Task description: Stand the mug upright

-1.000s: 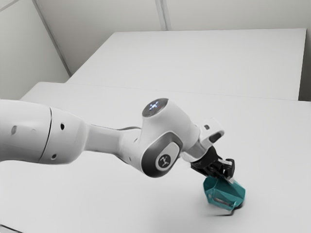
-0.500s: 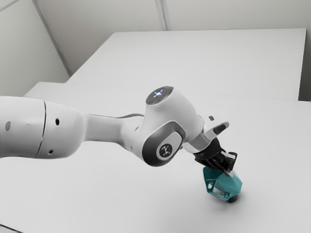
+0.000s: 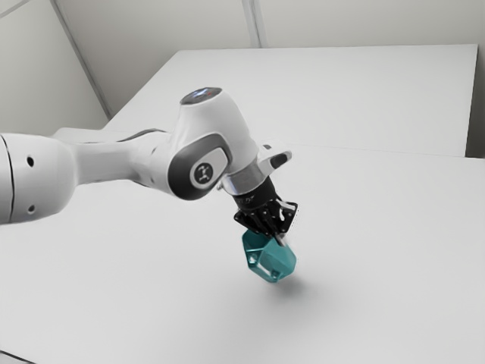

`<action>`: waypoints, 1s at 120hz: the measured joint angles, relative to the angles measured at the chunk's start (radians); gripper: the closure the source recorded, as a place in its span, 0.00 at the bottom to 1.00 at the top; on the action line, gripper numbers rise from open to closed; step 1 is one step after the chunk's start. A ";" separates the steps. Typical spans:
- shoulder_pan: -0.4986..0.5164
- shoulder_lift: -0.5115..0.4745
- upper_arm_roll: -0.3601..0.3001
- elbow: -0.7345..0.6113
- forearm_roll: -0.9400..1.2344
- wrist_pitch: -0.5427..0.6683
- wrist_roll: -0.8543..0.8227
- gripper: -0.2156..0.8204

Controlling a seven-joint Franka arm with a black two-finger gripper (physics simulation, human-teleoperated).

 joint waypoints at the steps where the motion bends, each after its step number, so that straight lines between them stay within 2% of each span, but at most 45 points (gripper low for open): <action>1: 0.002 -0.002 0.004 0.000 0.006 -0.005 0.000 0.97; 20: 0.018 -0.016 0.088 0.003 0.119 -0.081 -0.005 0.97; 43: 0.023 -0.013 0.140 0.004 0.233 -0.126 -0.008 0.97; 82: 0.066 0.032 0.150 0.007 0.285 -0.149 -0.012 0.97; 120: 0.135 0.034 0.150 -0.002 0.297 -0.156 -0.014 0.97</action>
